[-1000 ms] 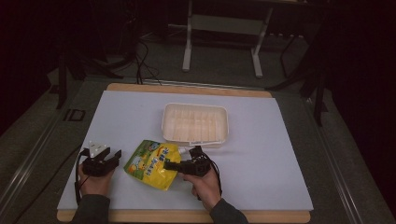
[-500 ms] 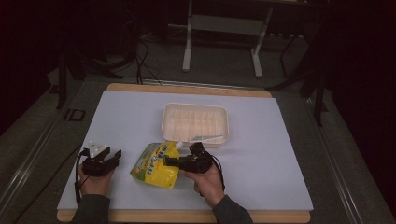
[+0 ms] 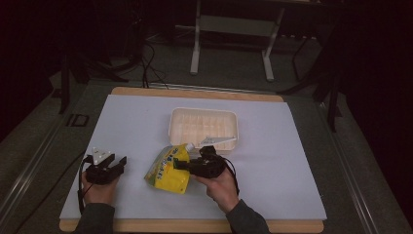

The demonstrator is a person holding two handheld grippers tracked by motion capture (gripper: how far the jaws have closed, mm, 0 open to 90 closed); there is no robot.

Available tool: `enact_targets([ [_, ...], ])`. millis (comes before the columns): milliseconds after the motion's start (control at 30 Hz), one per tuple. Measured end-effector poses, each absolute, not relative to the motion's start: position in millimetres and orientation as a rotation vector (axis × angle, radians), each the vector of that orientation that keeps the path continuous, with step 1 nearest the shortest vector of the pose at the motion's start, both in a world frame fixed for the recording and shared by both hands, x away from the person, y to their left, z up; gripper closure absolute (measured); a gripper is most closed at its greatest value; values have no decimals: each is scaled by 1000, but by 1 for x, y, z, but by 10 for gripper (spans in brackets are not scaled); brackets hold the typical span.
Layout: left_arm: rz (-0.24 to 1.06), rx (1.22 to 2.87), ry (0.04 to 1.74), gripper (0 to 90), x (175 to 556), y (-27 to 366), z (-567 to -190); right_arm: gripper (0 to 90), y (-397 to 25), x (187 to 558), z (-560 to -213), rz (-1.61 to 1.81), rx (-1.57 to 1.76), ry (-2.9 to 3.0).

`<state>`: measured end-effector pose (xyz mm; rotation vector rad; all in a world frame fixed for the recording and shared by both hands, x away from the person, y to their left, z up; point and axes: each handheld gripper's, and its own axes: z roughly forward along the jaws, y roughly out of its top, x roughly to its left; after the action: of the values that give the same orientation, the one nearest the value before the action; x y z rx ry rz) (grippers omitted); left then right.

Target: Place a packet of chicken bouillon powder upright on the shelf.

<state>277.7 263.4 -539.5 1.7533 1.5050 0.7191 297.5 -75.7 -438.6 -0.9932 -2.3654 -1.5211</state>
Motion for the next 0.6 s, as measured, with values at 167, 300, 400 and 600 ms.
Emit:
enact_targets([
  [167,719,1754,1506,514,278,263,-539,900,-78,298,-432,-1513,-975,-2415],
  [300,717,1756,1506,513,278,264,-539,900,-80,298,-429,-1508,-971,-2439],
  [400,718,1756,1506,513,278,264,-539,900,-81,298,-426,-1505,-962,-2454],
  [600,717,1757,1505,513,278,264,-539,900,-82,297,-421,-1505,-946,-2481],
])
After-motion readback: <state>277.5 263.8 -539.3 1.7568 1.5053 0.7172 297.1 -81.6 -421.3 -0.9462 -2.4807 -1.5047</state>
